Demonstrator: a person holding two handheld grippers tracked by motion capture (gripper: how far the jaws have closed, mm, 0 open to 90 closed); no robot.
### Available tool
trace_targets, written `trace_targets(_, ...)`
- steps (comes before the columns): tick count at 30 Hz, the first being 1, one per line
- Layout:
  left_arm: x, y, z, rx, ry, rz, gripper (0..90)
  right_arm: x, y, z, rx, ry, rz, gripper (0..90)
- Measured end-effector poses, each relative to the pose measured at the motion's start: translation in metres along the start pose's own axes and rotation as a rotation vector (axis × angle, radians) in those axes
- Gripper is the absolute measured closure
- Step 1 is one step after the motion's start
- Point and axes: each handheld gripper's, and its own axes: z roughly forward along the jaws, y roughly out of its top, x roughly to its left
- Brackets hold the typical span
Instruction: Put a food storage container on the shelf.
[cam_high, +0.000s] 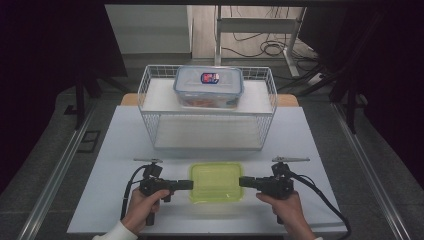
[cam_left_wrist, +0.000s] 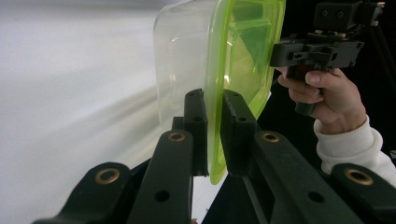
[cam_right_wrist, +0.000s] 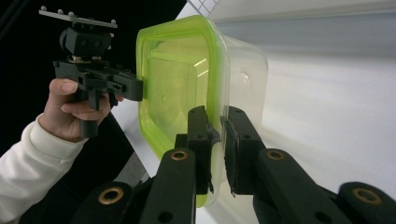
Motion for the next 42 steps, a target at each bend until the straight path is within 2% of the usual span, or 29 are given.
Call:
trace_targets(5, -0.005, 0.003, -0.002, -0.007, 0.001, 0.016, 82.5, 0.003, 0.002, -0.003, -0.01, 0.007, -0.008, 81.4)
trace_targets(8, -0.006, 0.005, -0.005, -0.015, -0.01, 0.014, 82.5, 0.01, 0.006, -0.006, -0.022, -0.005, -0.041, 81.3)
trace_targets(15, -0.014, 0.014, -0.013, -0.032, -0.021, 0.039, 82.5, 0.022, 0.014, -0.011, -0.053, -0.011, -0.09, 81.2)
trace_targets(21, -0.017, 0.023, -0.02, -0.047, -0.033, 0.033, 82.5, 0.027, 0.025, -0.011, -0.059, -0.001, -0.099, 81.2)
trace_targets(26, -0.023, 0.037, -0.027, -0.059, -0.038, 0.039, 82.4, 0.031, 0.038, -0.013, -0.071, 0.011, -0.109, 81.2)
trace_targets(31, -0.033, 0.052, -0.036, -0.068, -0.029, 0.062, 82.4, 0.038, 0.055, -0.016, -0.077, 0.019, -0.119, 81.2)
trace_targets(42, -0.049, 0.085, -0.053, -0.083, -0.028, 0.069, 82.6, 0.051, 0.091, -0.022, -0.094, 0.048, -0.118, 81.1)
